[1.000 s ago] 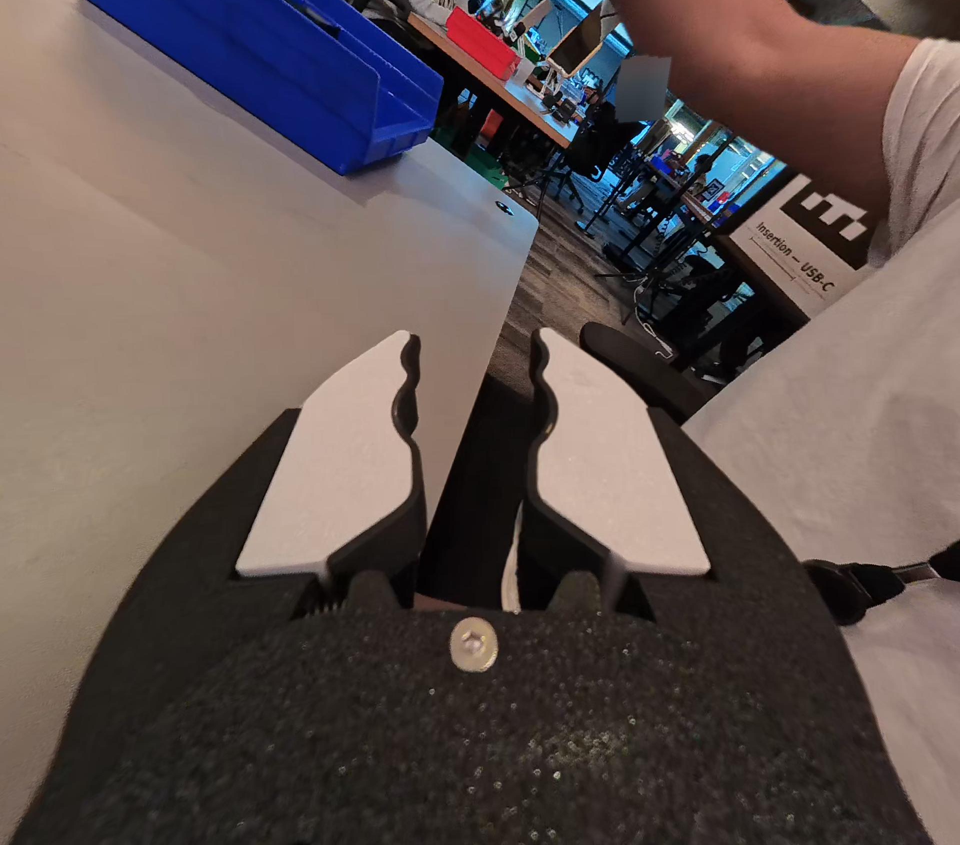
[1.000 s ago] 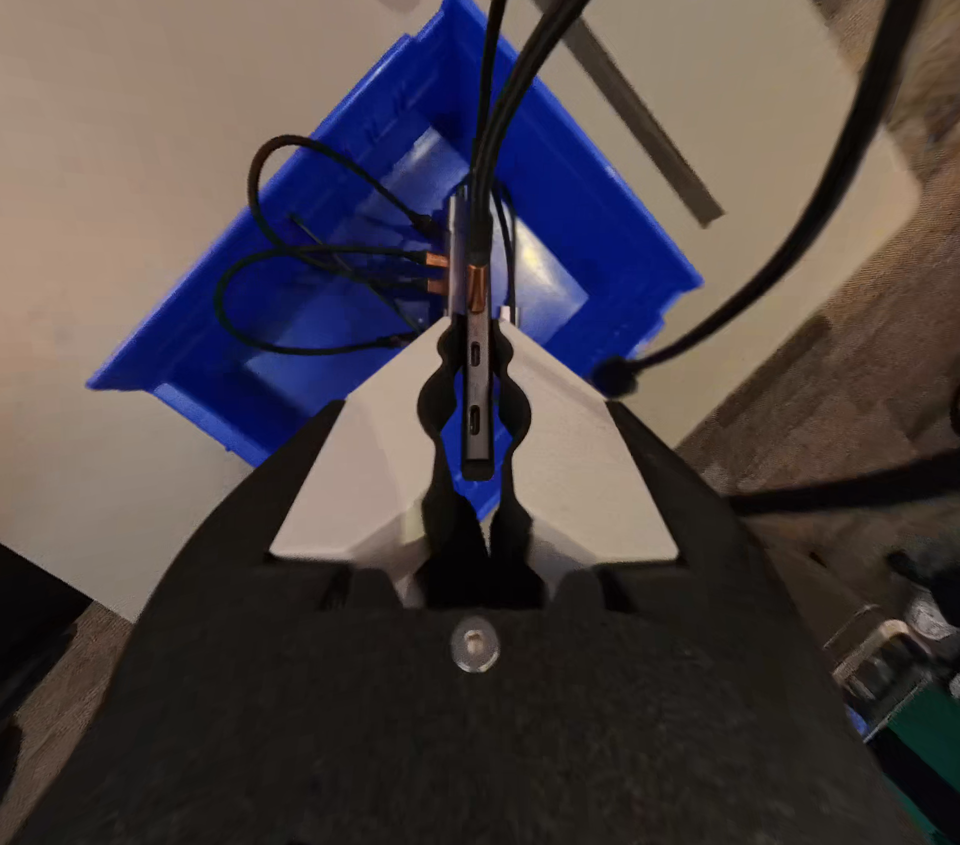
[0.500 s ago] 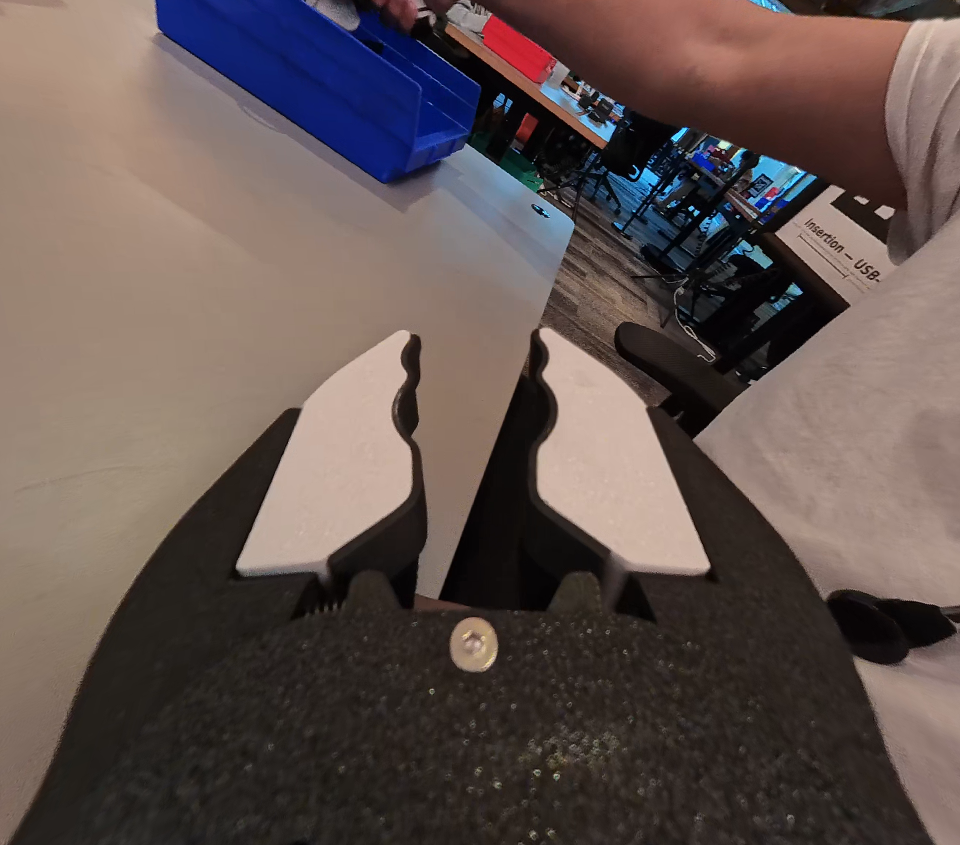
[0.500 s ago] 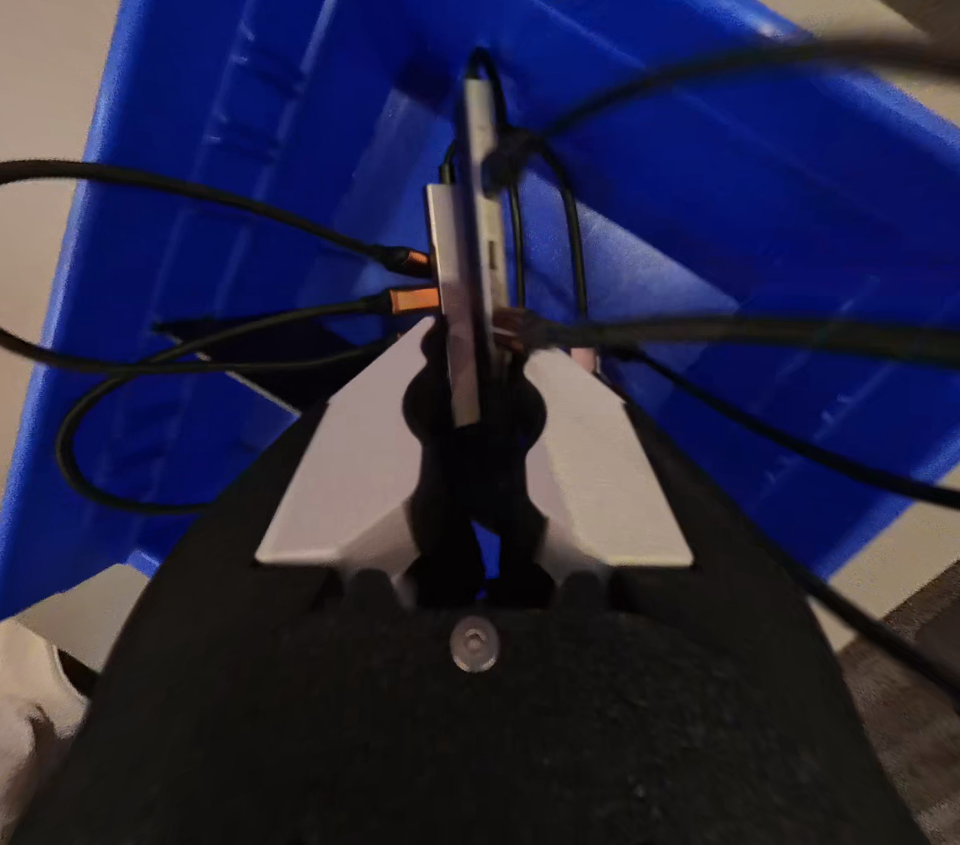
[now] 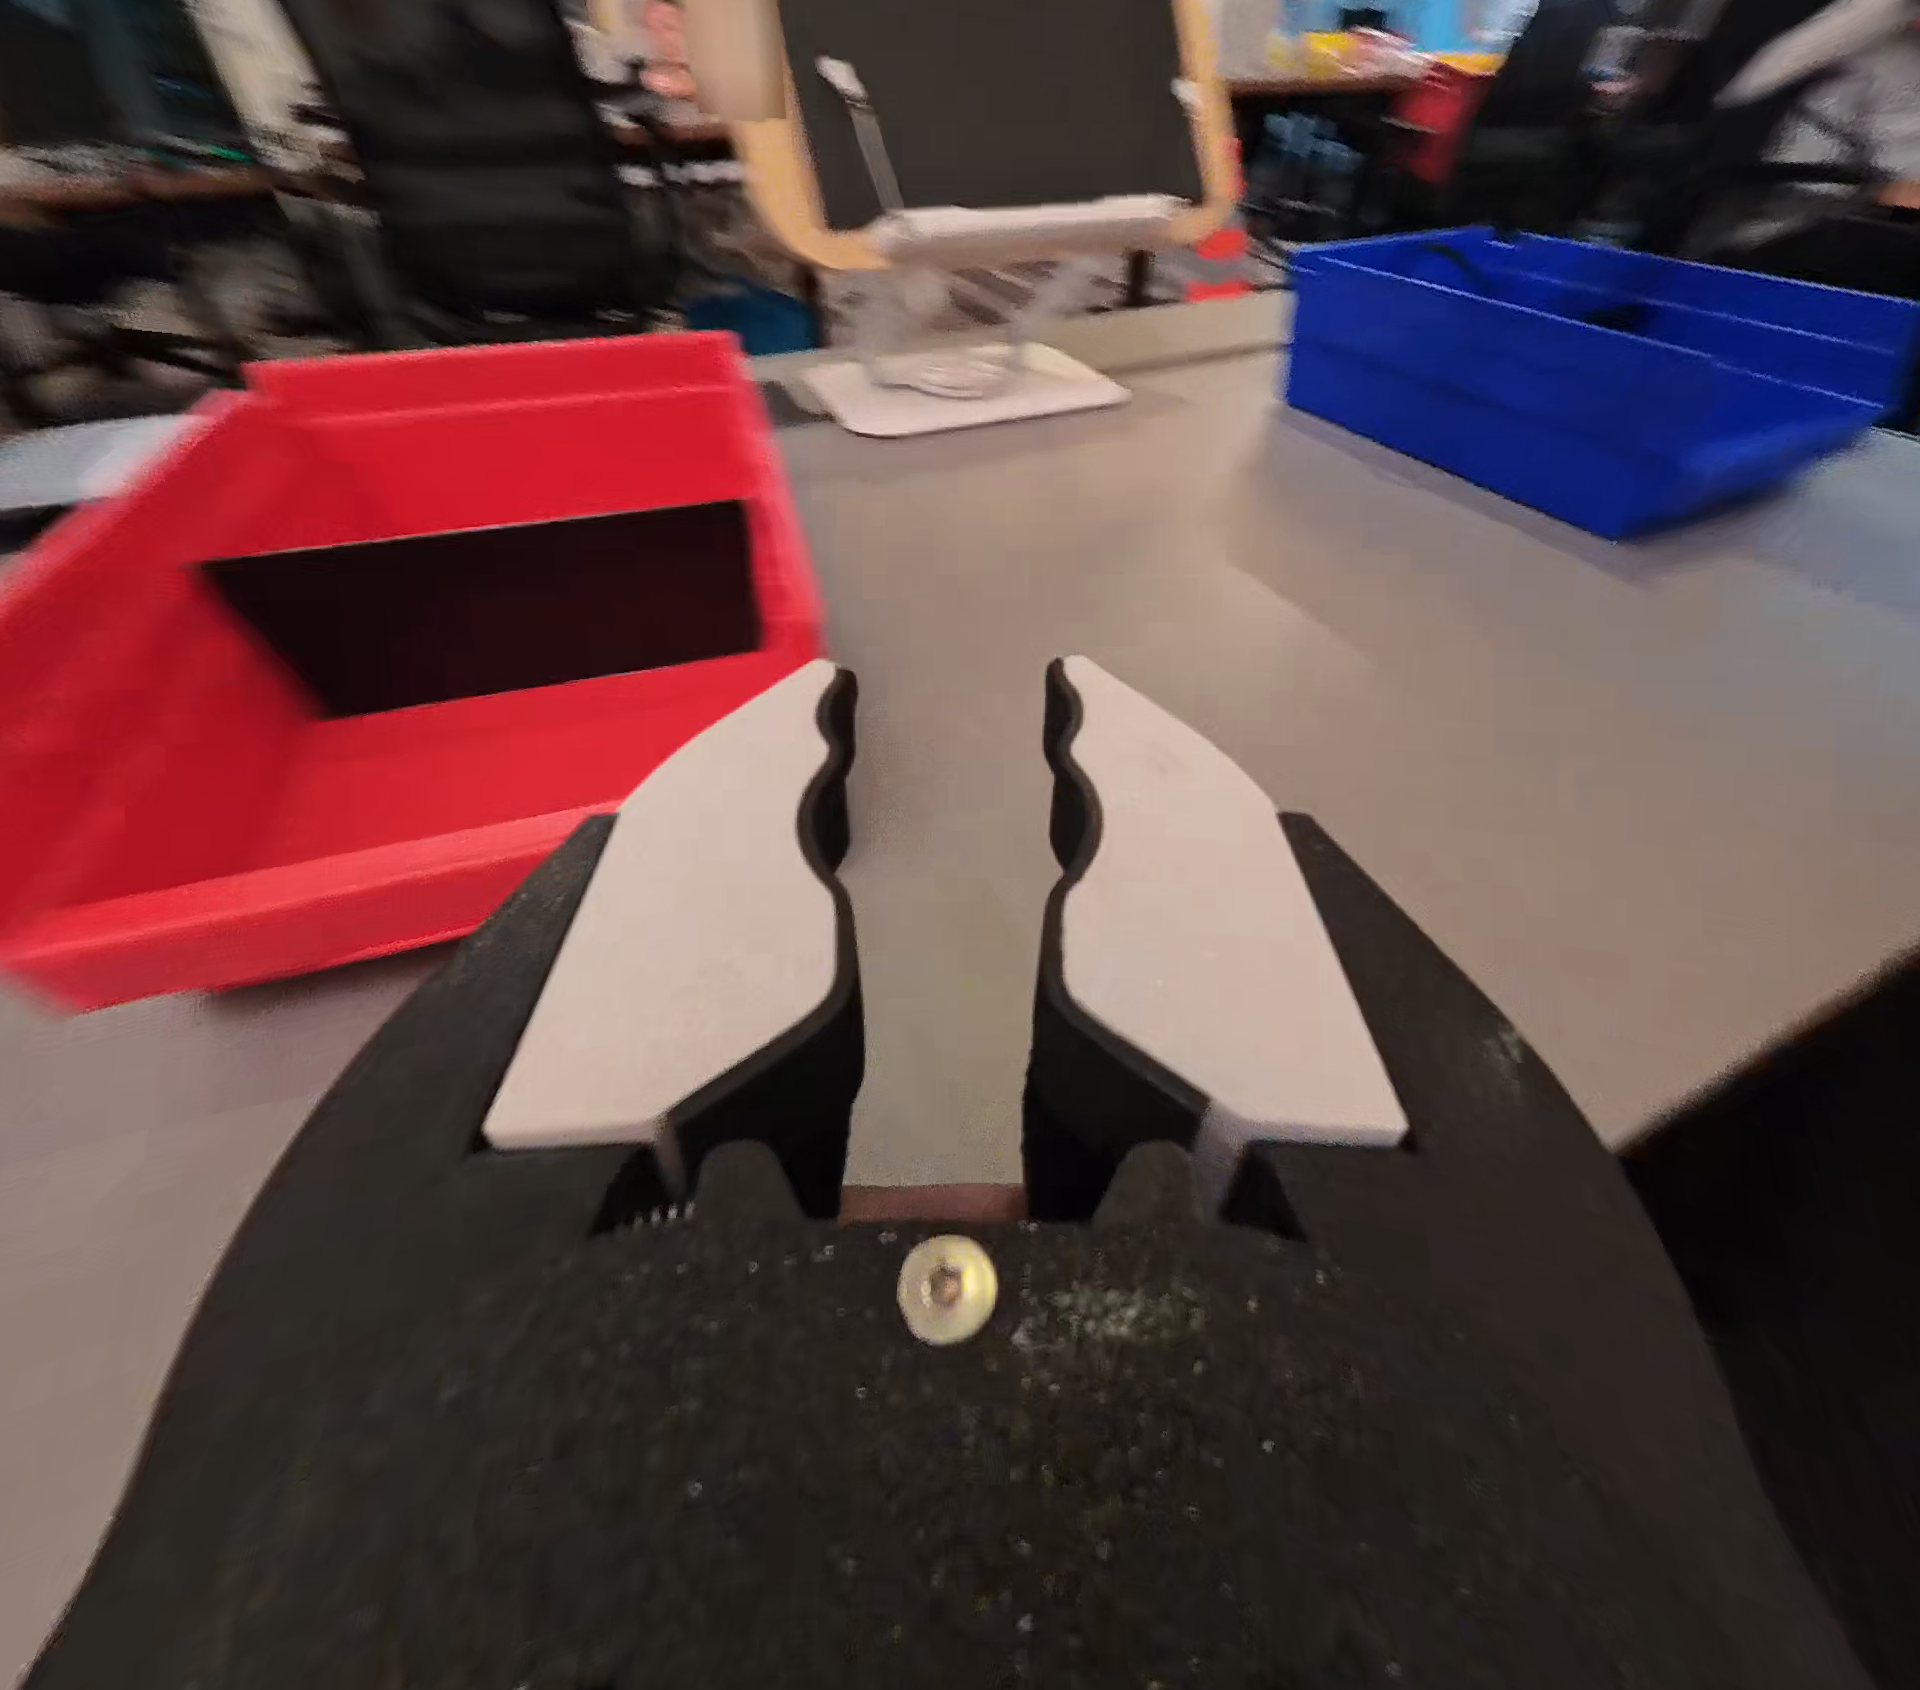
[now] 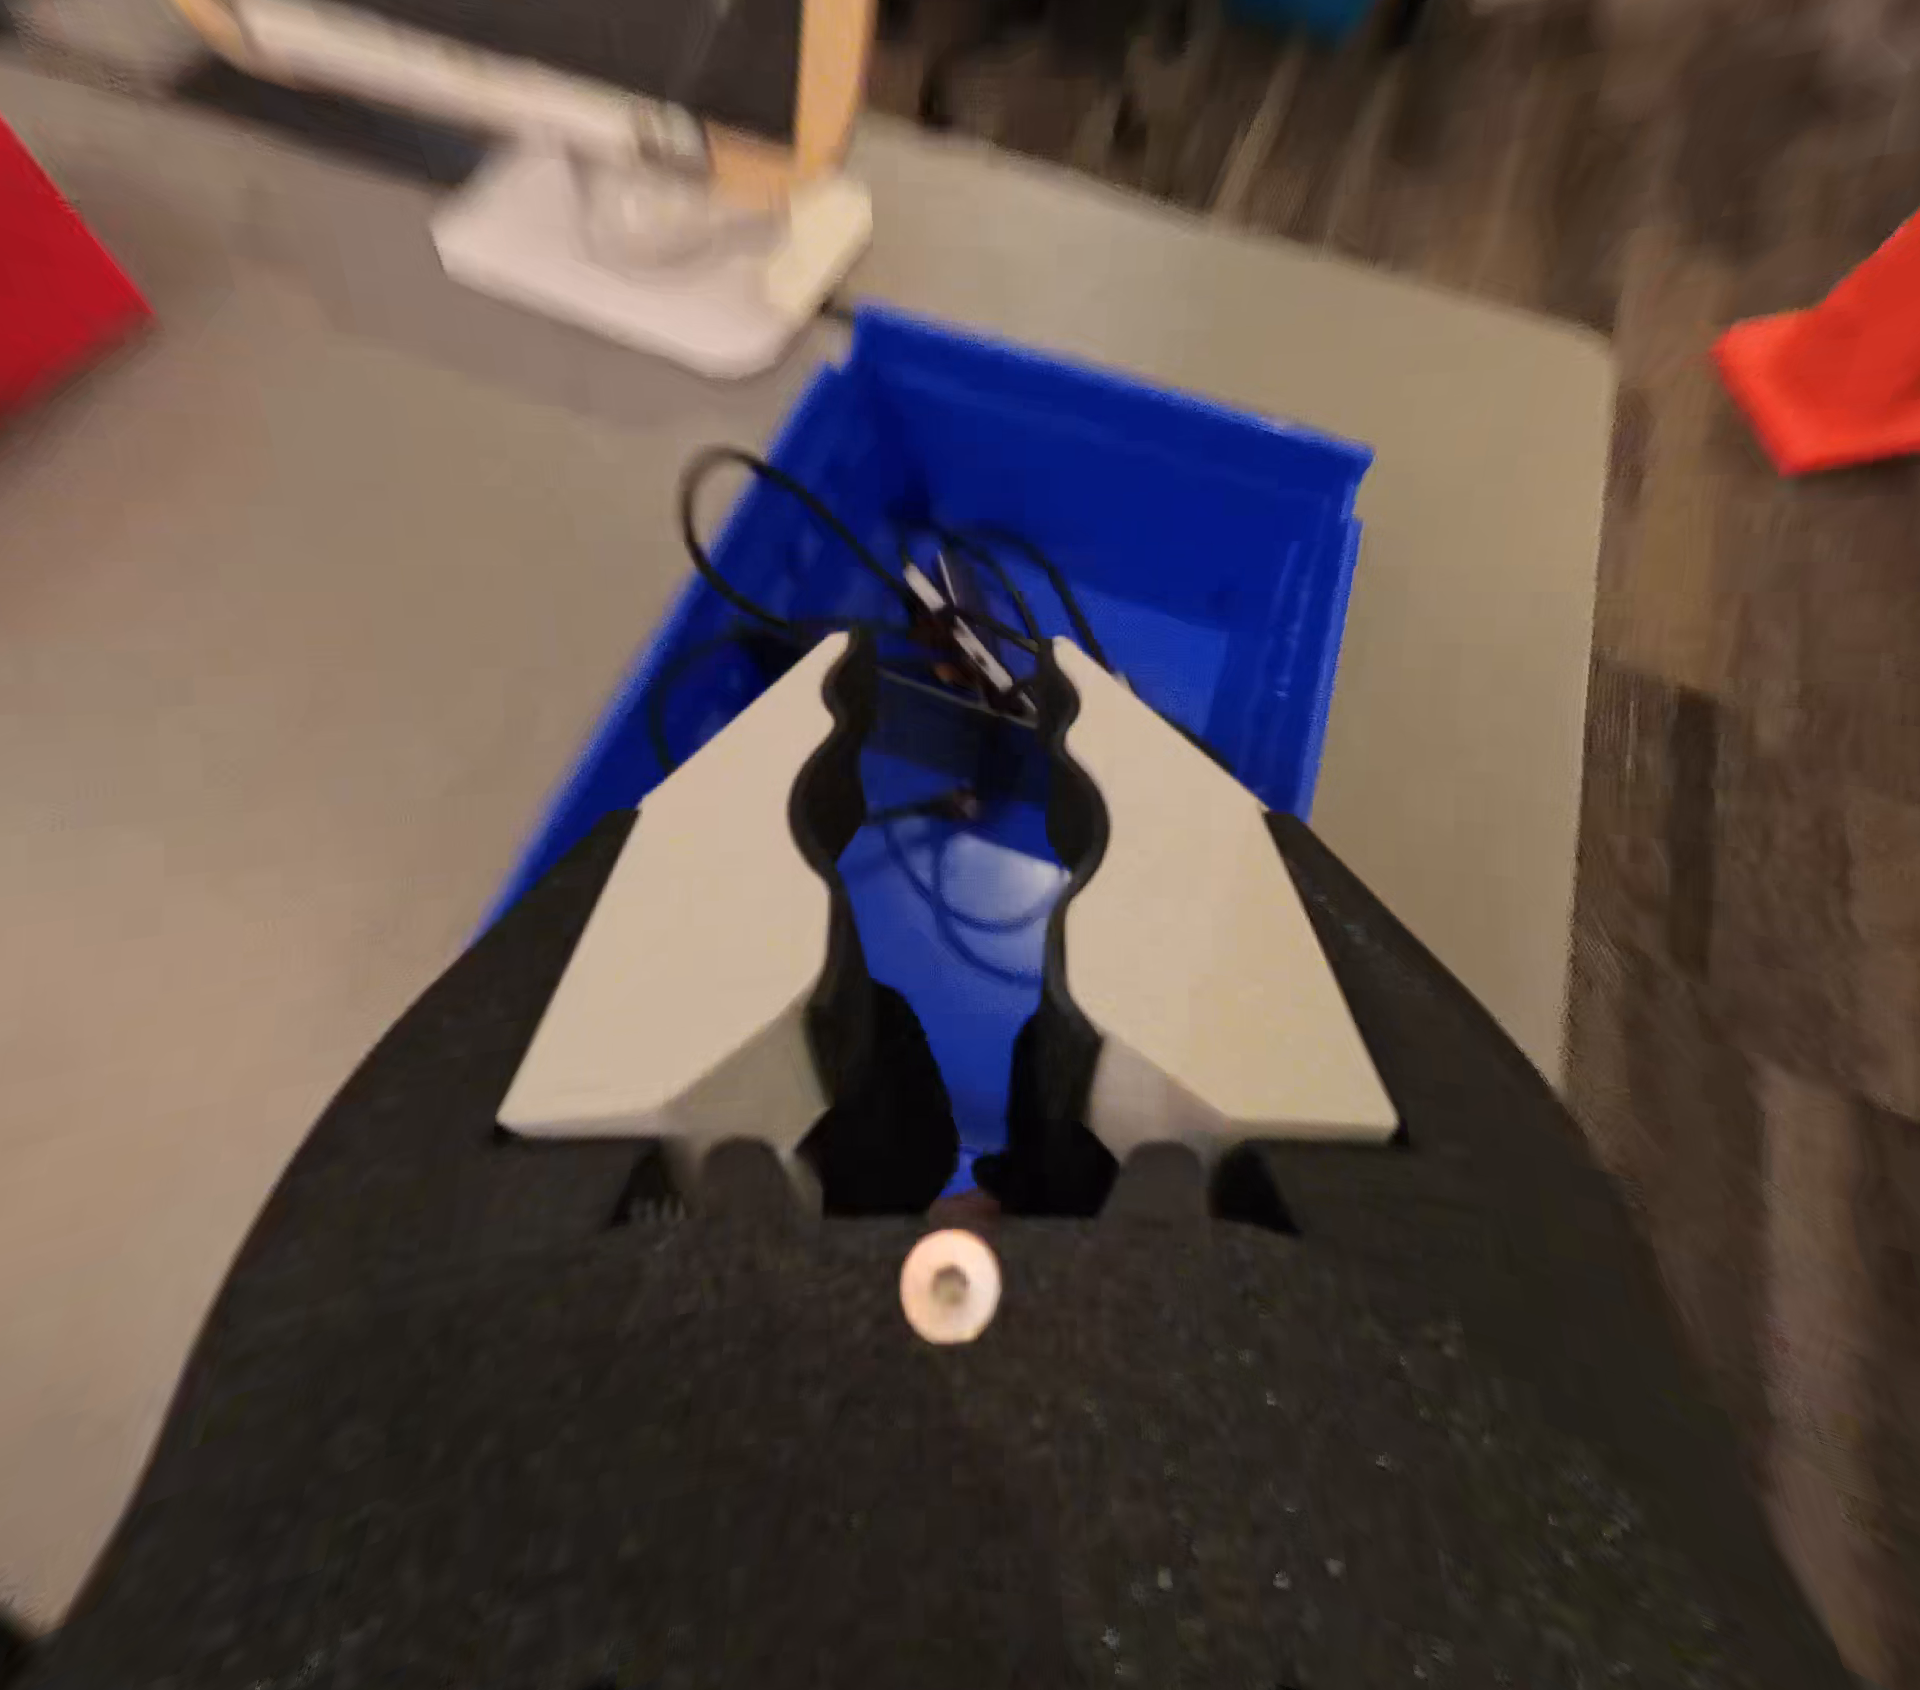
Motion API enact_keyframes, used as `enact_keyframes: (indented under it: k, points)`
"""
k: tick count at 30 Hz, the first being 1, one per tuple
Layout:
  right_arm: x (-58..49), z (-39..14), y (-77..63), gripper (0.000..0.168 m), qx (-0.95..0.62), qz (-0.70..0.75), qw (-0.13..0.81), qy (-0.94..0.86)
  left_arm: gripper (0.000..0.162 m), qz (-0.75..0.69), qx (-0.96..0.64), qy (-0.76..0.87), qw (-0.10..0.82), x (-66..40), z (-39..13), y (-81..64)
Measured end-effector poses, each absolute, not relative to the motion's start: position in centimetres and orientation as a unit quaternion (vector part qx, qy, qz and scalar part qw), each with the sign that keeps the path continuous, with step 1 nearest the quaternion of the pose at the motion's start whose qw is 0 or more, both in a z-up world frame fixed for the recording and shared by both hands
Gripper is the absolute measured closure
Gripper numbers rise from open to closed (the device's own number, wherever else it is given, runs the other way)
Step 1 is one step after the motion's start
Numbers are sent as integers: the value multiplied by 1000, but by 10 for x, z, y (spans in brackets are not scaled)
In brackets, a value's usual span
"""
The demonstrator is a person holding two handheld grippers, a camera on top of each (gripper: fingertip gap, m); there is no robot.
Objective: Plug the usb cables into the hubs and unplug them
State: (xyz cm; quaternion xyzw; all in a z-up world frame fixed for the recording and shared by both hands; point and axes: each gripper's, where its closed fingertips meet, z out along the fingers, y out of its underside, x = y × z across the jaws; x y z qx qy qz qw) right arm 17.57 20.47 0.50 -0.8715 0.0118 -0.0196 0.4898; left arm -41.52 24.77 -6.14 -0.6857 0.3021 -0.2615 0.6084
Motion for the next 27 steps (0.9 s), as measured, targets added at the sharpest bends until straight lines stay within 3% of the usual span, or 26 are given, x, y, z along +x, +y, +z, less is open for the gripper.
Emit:
enact_keyframes:
  k: [2, 5, 9, 17, 27]
  points:
    - [150, 11, 176, 140, -803, -28, 591, 70, 129, -231, -703, 265, 619, -447, -62, 266]
    - [106, -27, 141, 140, -753, -68, 647, 94, 133, -228, -722, 208, 620, -479, -69, 284]
    - [76, -74, 116, 135, -735, -135, 653, 124, 136, -199, -744, 209, 603, -494, -88, 298]
    - [65, -82, 118, 133, -733, -122, 656, 133, 136, -240, -767, 237, 546, -468, -110, 300]
    - [85, -84, 113, 129, -733, -158, 644, 152, 136, -206, -756, 291, 549, -455, -115, 291]
